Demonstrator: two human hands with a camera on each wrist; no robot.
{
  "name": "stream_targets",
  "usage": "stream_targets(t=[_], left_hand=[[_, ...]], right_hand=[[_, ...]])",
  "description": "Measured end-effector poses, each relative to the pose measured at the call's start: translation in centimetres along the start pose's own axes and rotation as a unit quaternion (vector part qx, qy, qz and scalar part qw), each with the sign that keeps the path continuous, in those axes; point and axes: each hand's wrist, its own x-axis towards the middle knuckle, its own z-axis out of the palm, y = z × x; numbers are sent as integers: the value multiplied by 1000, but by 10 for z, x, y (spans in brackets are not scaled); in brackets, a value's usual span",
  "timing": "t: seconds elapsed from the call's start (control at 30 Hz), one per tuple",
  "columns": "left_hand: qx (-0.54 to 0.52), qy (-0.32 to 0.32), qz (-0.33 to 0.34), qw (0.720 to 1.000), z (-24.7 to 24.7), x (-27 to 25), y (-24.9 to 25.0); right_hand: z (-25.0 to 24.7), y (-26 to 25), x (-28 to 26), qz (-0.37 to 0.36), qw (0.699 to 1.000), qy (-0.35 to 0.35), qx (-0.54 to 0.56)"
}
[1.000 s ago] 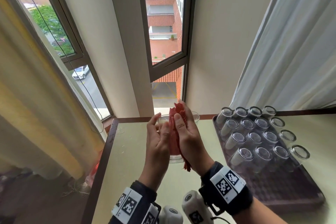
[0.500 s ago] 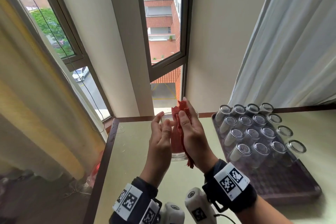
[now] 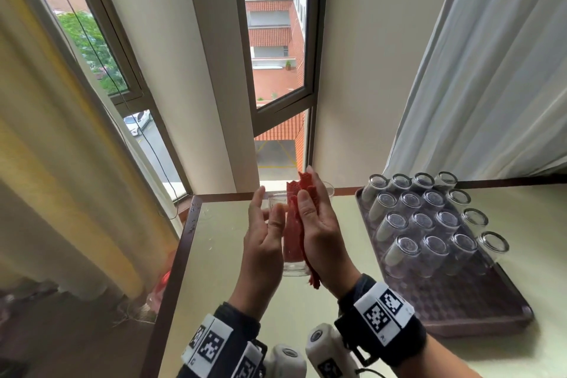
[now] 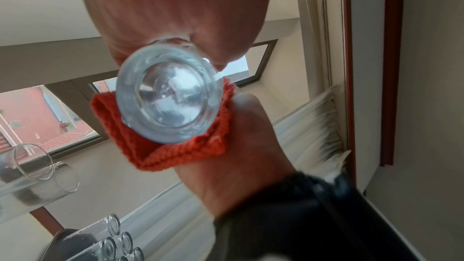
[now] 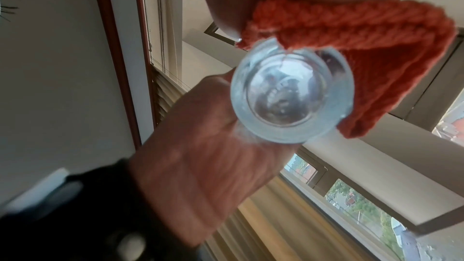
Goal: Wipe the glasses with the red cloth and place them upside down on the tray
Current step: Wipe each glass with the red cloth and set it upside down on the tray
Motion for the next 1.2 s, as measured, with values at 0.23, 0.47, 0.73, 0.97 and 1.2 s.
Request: stream_targets(t=[0.23, 0.47, 0.73, 0.97, 1.2], left_hand=[[-5, 1, 1, 1000, 3, -2, -1], [2, 9, 3, 1000, 0, -3, 0], [38, 19, 5, 999, 2, -8, 3], [-7, 11, 4, 1000, -3, -14, 6], [-16, 5, -3, 1000, 6, -17, 1]], right_hand=[[-1, -2, -5, -5, 1000, 12, -4], [-1, 4, -15, -21, 999, 19, -33], [2, -5, -10, -2, 1000, 19, 13], [3, 0, -20, -13, 1000, 12, -24], [-3, -5, -13, 21, 999, 20, 36]])
